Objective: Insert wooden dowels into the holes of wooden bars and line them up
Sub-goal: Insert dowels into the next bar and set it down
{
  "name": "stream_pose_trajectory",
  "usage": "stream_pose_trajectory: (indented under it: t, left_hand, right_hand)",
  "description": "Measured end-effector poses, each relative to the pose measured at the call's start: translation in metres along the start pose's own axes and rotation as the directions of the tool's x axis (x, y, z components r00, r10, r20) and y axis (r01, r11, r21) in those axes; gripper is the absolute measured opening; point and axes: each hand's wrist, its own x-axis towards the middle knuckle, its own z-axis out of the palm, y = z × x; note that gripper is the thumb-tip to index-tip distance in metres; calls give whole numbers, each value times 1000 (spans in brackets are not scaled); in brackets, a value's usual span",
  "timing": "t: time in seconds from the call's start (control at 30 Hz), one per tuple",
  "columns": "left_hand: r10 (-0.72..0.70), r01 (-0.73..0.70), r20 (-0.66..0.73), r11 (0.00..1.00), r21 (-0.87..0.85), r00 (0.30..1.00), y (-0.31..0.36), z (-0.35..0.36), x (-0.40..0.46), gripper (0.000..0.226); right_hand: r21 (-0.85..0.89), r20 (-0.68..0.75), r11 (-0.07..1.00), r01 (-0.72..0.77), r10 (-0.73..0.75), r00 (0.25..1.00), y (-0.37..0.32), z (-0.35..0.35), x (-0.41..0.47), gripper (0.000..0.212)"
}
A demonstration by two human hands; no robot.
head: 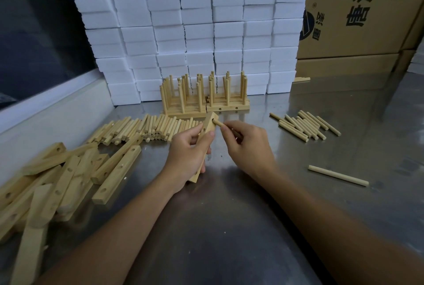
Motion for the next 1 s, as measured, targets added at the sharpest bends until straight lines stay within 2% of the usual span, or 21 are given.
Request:
stream_pose_trajectory:
  t: [0.2,0.43,0.67,0.83,0.93,1.0]
  left_hand:
    - [62,-59,-38,995,84,997,-3,1,0,40]
    - [216,-202,-20,939,278,976,-4,-4,0,38]
    - [273,-260,12,902,344,962,-5,-3,0,39]
    - [319,-305,33,865,398,947,-8,-4,1,40]
    - [364,-357,62,839,411,929,-9,-8,2,43]
    - [381,-377,83,814,443,921,-7,-10,1,47]
  right_hand:
    - [-315,73,945,93,-74,995,-2,-10,5,23]
    - [-394,108,904,165,-133,985,-11,-12,6,20]
    - [-449,118,877,174,-135,984,-14,-11,2,17]
    - [-400,106,916,34,9,994,-11,-8,3,21]
    - [-215,126,965,-150,180,975,-10,-5,6,25]
    - [-74,161,957,-281,289,944,-10,-5,9,27]
